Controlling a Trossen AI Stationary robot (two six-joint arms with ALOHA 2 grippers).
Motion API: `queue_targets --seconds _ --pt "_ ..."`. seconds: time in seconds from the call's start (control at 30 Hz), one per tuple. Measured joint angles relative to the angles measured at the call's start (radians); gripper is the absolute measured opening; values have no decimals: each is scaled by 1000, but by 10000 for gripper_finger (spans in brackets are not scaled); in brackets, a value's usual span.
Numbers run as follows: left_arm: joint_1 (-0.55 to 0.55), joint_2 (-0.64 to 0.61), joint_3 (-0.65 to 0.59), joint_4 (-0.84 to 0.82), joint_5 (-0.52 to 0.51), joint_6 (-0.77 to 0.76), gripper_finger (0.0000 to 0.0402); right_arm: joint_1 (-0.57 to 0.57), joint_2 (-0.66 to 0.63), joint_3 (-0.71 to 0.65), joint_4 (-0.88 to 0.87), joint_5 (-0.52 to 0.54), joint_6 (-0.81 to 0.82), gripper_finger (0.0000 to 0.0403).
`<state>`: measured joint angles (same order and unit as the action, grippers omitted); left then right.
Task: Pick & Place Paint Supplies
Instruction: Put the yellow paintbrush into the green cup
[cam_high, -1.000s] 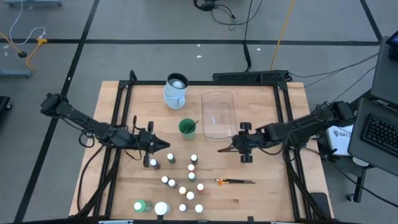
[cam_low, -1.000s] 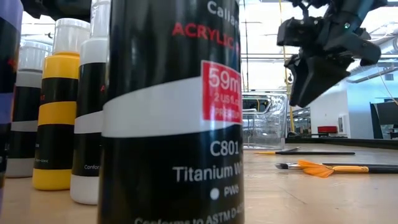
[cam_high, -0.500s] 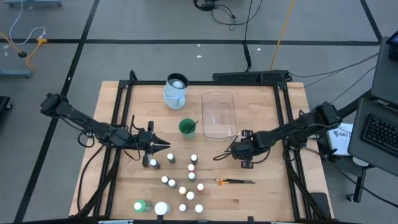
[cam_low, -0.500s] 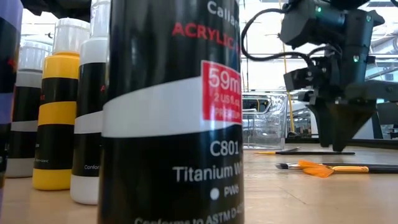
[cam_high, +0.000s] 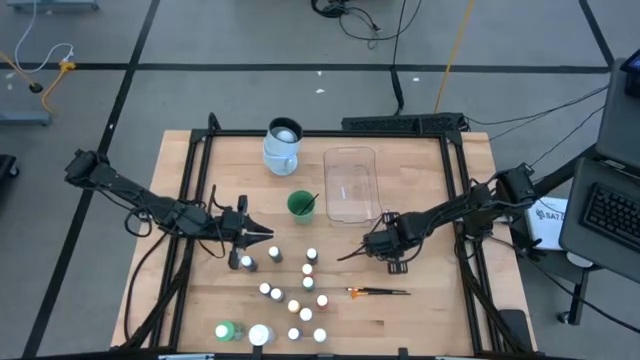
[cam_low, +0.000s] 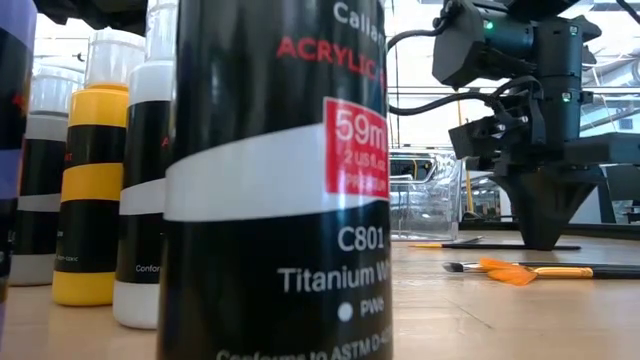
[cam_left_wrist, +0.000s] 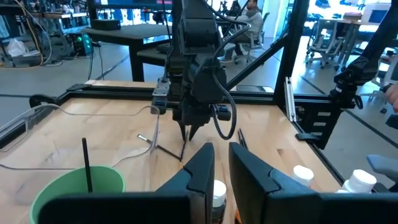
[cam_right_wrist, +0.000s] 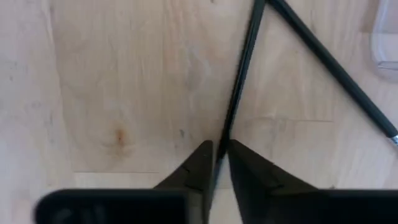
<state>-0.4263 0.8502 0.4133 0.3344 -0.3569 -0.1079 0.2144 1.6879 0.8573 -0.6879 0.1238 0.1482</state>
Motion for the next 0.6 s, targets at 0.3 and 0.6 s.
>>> queue_targets --seconds 0.3,0.6 --pt "-1 0 1 0 5 -1 53 2 4 -1 18 63 20 4" --pt "1 0 1 63 7 40 53 136 -131 31 34 358 13 0"
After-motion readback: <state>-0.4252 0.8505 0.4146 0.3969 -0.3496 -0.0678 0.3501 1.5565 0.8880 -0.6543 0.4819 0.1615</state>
